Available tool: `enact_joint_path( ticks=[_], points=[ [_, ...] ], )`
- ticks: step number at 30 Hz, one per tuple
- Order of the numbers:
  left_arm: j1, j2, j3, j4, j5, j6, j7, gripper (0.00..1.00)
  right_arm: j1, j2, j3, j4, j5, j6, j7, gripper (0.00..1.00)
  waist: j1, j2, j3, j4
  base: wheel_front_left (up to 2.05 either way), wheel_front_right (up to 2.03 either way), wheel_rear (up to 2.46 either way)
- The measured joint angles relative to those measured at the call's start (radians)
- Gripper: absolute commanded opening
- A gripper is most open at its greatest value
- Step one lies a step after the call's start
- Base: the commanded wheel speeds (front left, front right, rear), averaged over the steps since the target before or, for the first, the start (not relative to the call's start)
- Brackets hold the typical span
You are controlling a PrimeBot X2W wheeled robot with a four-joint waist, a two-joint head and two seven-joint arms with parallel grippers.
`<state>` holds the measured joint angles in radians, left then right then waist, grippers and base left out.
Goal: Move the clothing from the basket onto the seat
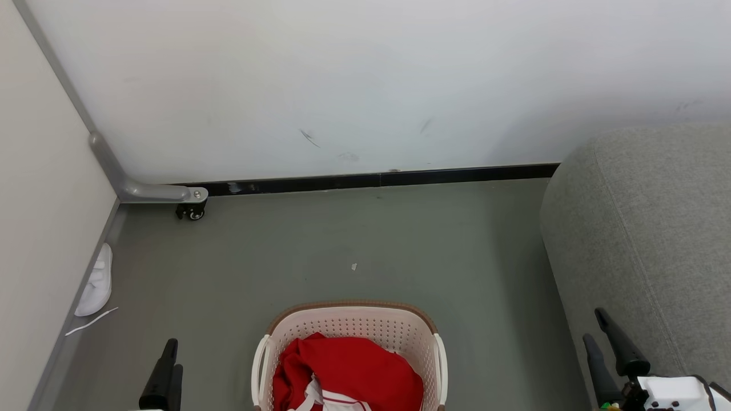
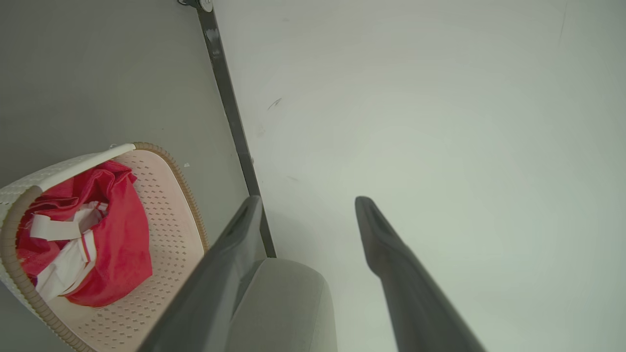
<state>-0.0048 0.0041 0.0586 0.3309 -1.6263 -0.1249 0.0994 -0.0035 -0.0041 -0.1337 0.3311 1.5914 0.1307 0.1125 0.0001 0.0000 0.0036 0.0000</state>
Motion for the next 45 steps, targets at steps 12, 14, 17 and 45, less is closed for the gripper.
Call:
enact_joint_path(
  ticks=[12, 14, 17, 45],
  points=[
    [0.0, 0.003, -0.003, -0.033, 0.016, 0.0, -0.02, 1.0, 0.0, -0.002, 0.043, -0.041, -0.025, 0.0, -0.048, 1.0, 0.0004, 0.0, 0.002, -0.001, 0.0, 0.0, 0.0],
    [0.0, 0.005, -0.004, -0.04, 0.028, 0.0, -0.023, 1.0, 0.0, -0.002, 0.05, -0.048, -0.039, 0.0, -0.053, 1.0, 0.0009, 0.0, 0.002, -0.001, 0.0, 0.0, 0.0],
    [0.0, 0.009, -0.005, -0.05, 0.045, 0.0, -0.033, 1.0, 0.0, -0.005, 0.057, -0.062, -0.069, 0.0, -0.068, 1.0, 0.0024, 0.0, 0.002, -0.001, 0.0, 0.0, 0.0],
    [0.024, 0.102, -0.05, -0.091, 0.282, 0.0, -0.156, 1.0, 0.011, -0.025, 0.114, -0.16, -0.467, 0.0, -0.167, 1.0, 0.017, 0.0, -0.008, -0.001, 0.0, 0.0, 0.0]
  ],
)
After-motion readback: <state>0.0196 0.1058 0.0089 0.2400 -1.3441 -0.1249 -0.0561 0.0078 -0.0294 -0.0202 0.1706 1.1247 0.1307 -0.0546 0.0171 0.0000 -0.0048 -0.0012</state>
